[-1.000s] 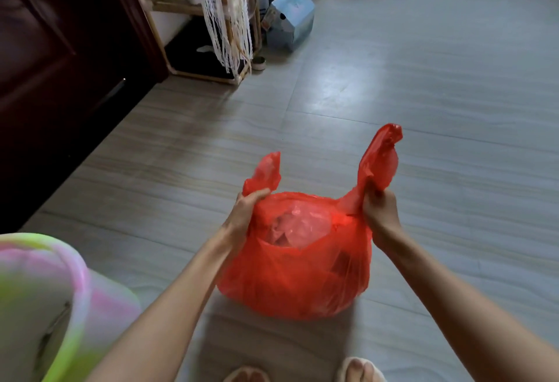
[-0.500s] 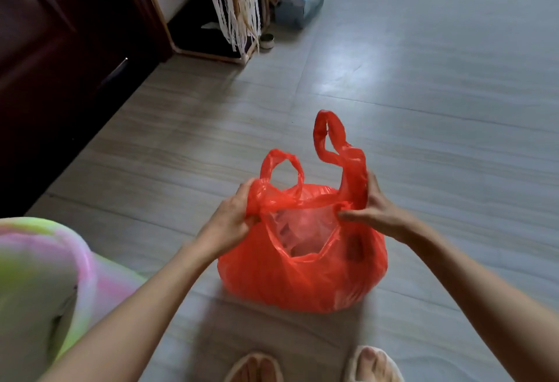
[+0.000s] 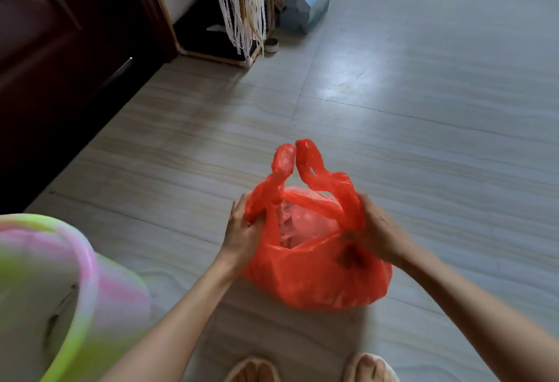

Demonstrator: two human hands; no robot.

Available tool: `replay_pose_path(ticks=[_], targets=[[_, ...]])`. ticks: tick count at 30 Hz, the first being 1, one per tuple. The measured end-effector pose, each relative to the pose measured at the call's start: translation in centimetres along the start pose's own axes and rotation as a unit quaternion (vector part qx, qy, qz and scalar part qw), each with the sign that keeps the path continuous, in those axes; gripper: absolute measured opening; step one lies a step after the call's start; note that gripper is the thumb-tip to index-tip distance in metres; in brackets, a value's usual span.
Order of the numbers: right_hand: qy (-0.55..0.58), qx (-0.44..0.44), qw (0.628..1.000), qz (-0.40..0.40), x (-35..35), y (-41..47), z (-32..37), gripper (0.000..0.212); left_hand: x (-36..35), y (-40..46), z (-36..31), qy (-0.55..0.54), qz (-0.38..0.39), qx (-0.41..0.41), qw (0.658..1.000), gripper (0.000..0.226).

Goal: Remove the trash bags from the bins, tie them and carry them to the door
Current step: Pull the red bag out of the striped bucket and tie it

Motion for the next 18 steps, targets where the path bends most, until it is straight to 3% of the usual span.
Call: replay_pose_path(ticks=[4,7,9,11,13,15,16,18], targets=[[0.055,0.041,0.997,-0.036,-0.5,0.0,0.4,0.037,-0.7,-0.6,-0.7,-0.083,0.019,0.024,0.996,0.017],[0.137,0.034,0.990,-0.013,-1.0,0.0,-0.2,0.018,-0.8,-0.1,-0.5,-0.132,0.026,0.071,0.988,0.039],[0.208,0.004,0.978,0.011,-1.4,0.0,-0.7,0.021,-0.5,0.7,0.0,-0.089,-0.026,0.089,0.992,0.041],[0.277,-0.038,0.959,0.039,-1.8,0.0,-1.1,0.022,-0.8,1.3,0.4,-0.024,-0.028,0.104,0.994,0.036],[0.340,-0.085,0.934,0.065,-2.3,-0.1,-1.7,0.008,-1.5,1.1,0.6,0.003,0.042,0.112,0.993,0.053],[0.368,-0.109,0.921,0.065,-2.3,0.0,-2.0,0.006,-2.0,0.8,1.0,-0.084,0.124,0.106,0.983,0.061],[0.371,-0.120,0.919,0.062,-2.2,0.0,-2.1,0.010,-2.3,0.5,0.9,-0.103,0.169,0.085,0.977,0.067],[0.379,-0.143,0.912,0.063,-2.4,0.2,-2.4,0.021,-2.6,0.1,0.8,-0.032,0.242,0.026,0.969,0.087]])
Point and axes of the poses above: each hand's wrist, its own y-axis towards the middle knuckle, its own x-axis out of the back of the hand, z = x × y, the point moved 6 cm from there along y, towards the middle knuckle, and after that the axes turned 1 degree about z, right-handed, at the moved point
